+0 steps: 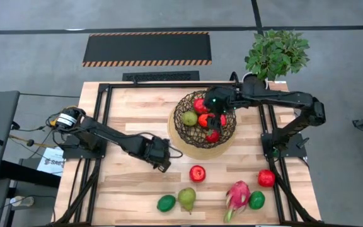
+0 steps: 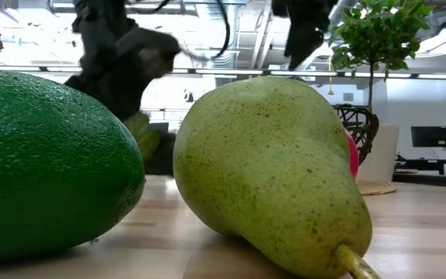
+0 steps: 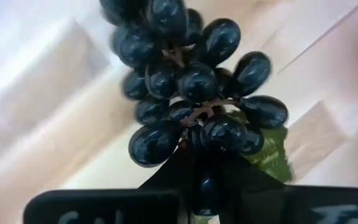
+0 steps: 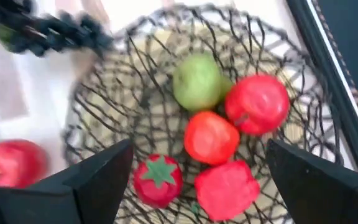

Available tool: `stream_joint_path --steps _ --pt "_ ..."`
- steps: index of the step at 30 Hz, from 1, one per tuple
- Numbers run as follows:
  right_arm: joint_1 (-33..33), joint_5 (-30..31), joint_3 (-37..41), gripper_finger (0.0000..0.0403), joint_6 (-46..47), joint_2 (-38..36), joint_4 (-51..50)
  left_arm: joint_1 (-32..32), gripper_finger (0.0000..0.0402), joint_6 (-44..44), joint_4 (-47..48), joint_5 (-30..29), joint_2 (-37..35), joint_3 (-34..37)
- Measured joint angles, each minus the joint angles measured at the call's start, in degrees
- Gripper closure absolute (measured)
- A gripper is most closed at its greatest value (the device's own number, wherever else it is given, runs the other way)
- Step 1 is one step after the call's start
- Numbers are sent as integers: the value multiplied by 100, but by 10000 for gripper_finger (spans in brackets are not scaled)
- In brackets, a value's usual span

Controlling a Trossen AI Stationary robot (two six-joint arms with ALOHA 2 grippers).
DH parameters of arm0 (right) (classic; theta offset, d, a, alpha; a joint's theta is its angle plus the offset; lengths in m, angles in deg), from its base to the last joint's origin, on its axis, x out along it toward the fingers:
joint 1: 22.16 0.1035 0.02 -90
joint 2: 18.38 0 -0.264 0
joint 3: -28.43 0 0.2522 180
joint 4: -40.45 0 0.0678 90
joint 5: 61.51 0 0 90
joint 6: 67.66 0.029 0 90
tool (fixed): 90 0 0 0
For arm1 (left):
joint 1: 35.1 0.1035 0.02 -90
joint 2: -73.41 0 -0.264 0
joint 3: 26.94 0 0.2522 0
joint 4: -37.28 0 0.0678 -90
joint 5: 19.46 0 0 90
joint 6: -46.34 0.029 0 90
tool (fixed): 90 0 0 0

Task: Build produce basket
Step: Put the violet grapes into the black basket

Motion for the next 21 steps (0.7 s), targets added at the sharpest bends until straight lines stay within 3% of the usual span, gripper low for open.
stream_joint_path --steps 5,11,17,21 --pt "0 -334 -643 19 -110 -70 34 288 388 452 699 -471 -635 -488" --pt "25 -905 -1420 19 -149 -170 418 413 389 584 925 -1576 -1838 -1045" --pt "209 -1623 -1595 19 148 -291 2114 243 389 1436 -360 -2729 -2954 -1160" --pt "356 -1718 -1595 19 300 -239 3209 141 389 2541 -1426 -3000 -3339 -1160"
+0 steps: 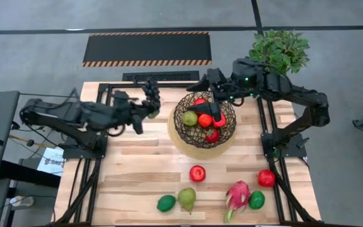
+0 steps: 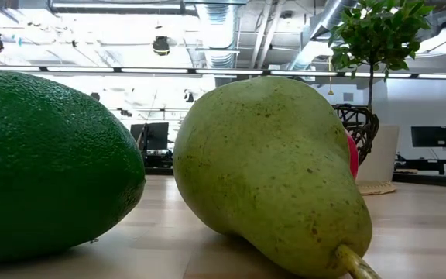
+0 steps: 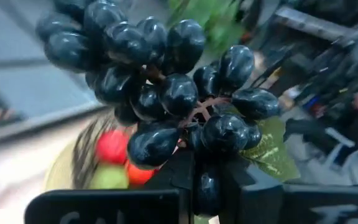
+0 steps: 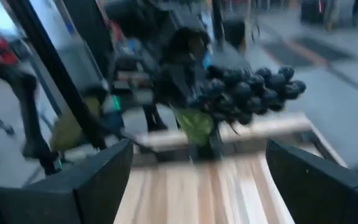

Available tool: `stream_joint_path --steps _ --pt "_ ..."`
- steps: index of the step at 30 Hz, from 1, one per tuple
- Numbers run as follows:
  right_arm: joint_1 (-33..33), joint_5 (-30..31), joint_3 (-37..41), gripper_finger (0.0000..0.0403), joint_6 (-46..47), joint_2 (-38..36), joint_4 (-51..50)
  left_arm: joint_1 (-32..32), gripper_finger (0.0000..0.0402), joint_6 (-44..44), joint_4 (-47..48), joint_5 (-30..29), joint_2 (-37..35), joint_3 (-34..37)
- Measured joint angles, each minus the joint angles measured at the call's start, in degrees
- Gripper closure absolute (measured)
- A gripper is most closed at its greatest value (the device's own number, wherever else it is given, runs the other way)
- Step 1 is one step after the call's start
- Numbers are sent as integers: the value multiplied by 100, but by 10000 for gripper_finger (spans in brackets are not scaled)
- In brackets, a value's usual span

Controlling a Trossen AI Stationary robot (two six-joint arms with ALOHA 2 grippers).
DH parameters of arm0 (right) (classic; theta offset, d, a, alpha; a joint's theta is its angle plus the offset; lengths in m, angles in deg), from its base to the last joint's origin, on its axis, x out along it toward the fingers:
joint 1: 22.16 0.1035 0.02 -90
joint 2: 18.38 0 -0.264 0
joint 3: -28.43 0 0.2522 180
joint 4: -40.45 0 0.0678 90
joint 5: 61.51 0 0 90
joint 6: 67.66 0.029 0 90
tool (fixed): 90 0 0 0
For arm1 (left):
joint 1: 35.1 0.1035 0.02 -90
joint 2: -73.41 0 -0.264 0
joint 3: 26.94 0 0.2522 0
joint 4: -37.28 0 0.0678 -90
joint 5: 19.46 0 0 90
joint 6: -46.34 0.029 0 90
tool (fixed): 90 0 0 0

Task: Build produce basket
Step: Put the violet grapes into the black basket

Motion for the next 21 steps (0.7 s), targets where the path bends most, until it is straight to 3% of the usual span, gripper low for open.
stream_joint_path --steps 7,21 --pt "93 1 0 19 440 160 1437 -36 389 1525 -1428 315 -155 1" --pt "125 -20 11 19 1340 762 2771 -7 390 2735 -1855 746 -79 4"
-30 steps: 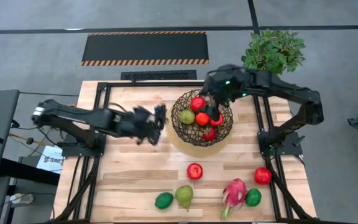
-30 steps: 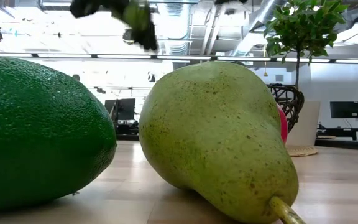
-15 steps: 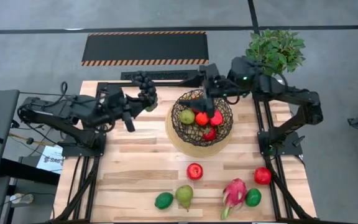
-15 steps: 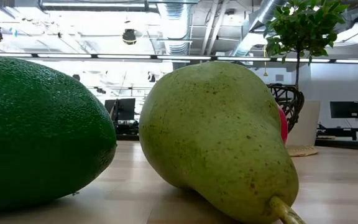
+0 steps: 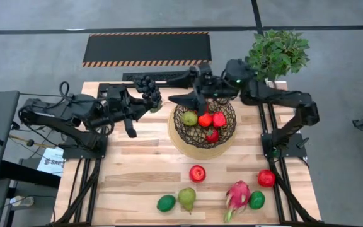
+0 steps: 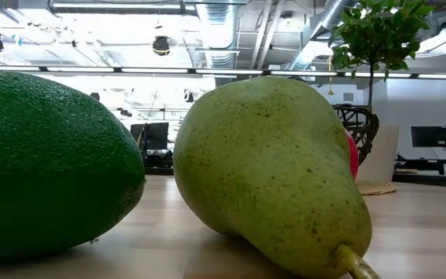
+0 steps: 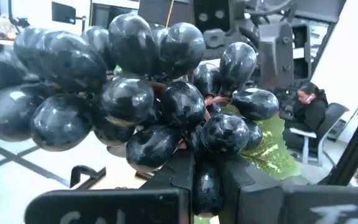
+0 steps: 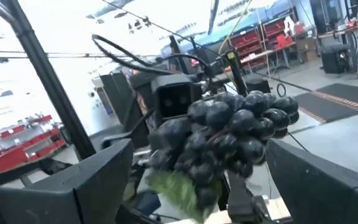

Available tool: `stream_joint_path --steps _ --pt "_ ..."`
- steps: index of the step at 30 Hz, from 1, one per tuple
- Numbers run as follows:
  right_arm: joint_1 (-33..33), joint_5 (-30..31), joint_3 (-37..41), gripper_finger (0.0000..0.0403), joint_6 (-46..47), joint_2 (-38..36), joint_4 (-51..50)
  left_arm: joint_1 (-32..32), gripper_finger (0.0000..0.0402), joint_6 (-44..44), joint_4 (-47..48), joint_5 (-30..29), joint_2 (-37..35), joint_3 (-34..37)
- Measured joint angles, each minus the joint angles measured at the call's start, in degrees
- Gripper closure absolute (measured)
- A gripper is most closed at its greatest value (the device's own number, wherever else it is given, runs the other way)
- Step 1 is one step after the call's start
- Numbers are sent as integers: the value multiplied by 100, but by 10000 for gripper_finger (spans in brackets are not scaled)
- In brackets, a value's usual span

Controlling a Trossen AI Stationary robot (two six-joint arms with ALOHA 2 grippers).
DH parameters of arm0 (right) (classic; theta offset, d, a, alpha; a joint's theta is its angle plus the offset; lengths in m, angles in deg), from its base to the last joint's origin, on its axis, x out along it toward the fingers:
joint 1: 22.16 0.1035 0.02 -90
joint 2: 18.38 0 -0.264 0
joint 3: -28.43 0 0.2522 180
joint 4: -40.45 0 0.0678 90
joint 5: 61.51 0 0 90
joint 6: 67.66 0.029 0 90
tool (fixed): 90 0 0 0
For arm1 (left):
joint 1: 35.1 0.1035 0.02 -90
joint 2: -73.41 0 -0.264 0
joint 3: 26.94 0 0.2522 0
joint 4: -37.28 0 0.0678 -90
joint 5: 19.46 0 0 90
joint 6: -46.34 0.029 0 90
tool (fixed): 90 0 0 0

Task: Build produce basket
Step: Put the violet grapes into the black basket

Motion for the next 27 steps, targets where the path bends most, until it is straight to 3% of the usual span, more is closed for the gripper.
stream_joint_path --steps 15,27 --pt "-40 -662 4 24 697 573 373 60 389 21 509 302 244 0" --pt "-98 -816 -7 126 828 666 28 63 389 -75 637 296 343 9"
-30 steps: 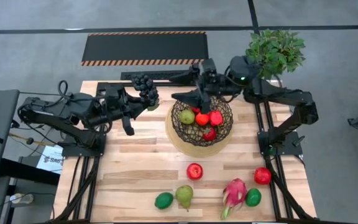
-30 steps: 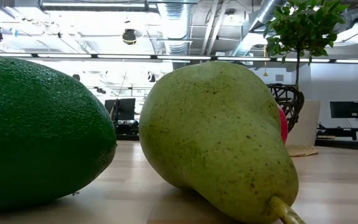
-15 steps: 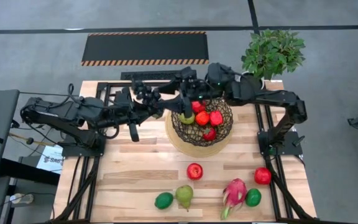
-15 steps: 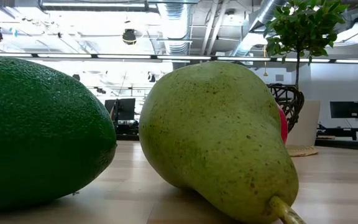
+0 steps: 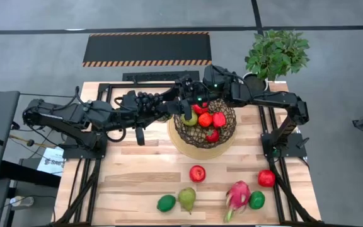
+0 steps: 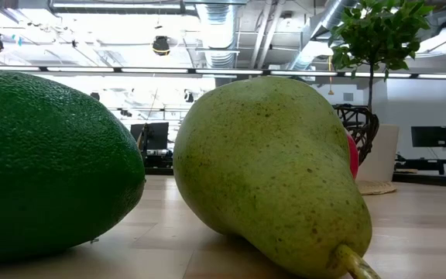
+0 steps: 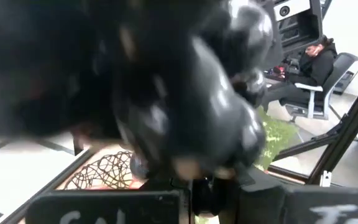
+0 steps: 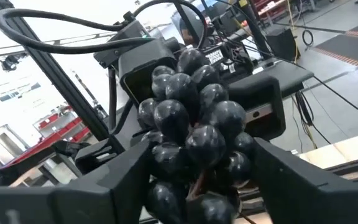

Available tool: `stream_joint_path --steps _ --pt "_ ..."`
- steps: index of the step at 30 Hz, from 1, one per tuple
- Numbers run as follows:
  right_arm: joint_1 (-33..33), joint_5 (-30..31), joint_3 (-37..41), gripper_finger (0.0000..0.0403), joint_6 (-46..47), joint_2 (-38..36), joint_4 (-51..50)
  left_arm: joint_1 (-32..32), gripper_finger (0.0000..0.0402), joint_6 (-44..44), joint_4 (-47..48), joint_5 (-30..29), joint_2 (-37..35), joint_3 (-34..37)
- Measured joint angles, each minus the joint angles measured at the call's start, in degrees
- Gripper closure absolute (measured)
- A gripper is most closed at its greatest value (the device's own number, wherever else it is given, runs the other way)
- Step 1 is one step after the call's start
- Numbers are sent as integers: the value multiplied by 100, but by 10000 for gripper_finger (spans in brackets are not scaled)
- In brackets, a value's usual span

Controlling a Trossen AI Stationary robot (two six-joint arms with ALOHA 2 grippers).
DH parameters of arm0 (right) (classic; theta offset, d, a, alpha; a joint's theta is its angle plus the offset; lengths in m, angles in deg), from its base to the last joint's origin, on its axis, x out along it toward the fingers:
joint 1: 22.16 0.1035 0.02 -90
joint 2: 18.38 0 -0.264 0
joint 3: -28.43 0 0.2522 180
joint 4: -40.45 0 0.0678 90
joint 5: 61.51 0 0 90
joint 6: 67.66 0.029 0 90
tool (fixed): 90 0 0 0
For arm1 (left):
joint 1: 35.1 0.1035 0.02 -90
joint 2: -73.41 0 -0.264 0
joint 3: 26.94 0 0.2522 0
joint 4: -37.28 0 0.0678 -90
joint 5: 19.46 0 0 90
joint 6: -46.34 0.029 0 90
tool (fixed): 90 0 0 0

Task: Build produce basket
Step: Put the violet grapes into the black basket

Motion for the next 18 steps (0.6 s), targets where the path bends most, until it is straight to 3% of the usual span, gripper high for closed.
stream_joint_path --steps 8,18 --pt "-37 -7 -2 210 -22 -2 -86 0 369 -126 -2 -194 -2 0" --pt "-212 -11 0 296 -85 -22 -135 -2 246 -405 76 -333 -4 -2"
